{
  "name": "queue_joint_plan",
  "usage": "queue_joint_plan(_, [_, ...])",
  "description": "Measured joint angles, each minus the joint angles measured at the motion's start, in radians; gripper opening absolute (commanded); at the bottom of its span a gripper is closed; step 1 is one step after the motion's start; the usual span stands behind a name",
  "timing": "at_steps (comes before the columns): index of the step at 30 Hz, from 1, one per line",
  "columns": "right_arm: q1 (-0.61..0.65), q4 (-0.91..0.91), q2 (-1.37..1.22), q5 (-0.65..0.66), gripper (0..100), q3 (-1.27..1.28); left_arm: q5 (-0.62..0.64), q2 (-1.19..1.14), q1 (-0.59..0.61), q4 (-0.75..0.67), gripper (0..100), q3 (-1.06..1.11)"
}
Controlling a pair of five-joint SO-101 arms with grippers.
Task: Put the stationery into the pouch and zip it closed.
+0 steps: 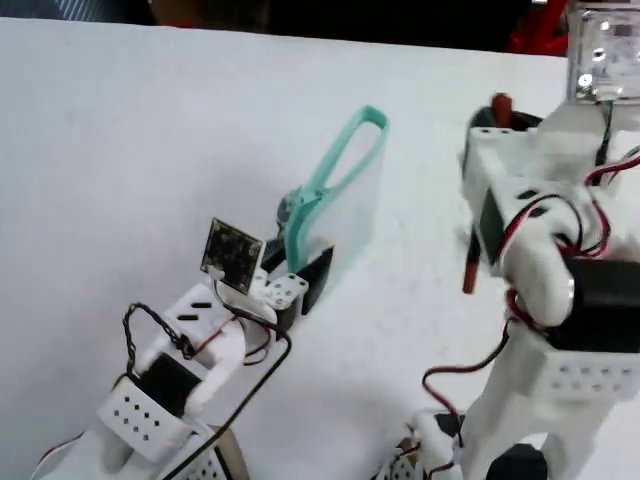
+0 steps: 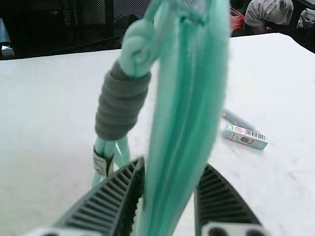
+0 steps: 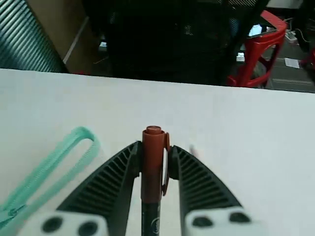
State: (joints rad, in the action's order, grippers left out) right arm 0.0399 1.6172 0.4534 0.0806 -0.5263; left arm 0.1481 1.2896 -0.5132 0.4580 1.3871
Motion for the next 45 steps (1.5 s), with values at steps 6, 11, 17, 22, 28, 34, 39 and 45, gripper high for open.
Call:
queue_joint_plan(6, [0.120,-0.193,0.005,0.000,1.9,0.189,0.000,0.000,0.000,0.000,16,0.000])
queue_joint_plan(11, [0.172,-0.374,0.037,0.000,1.9,0.269,-0.023,0.000,0.000,0.000,16,0.000])
queue_joint_plan(17, [0.265,-0.577,0.166,0.000,1.8,0.367,-0.061,0.000,0.000,0.000,16,0.000])
queue_joint_plan(22, [0.318,-0.767,0.232,0.000,1.8,0.443,-0.063,0.000,0.000,0.000,16,0.000])
queue_joint_plan(28, [0.393,-0.911,0.247,0.000,1.8,0.457,-0.063,0.000,0.000,0.000,16,0.000])
queue_joint_plan(34, [0.396,-0.937,0.178,0.000,1.8,0.457,-0.063,0.000,0.000,0.000,16,0.000])
queue_joint_plan(39, [0.394,-0.937,0.084,0.000,1.8,0.457,-0.063,0.000,0.000,0.000,16,0.000])
queue_joint_plan(45, [0.394,-0.937,0.043,0.000,1.8,0.457,-0.063,0.000,0.000,0.000,16,0.000])
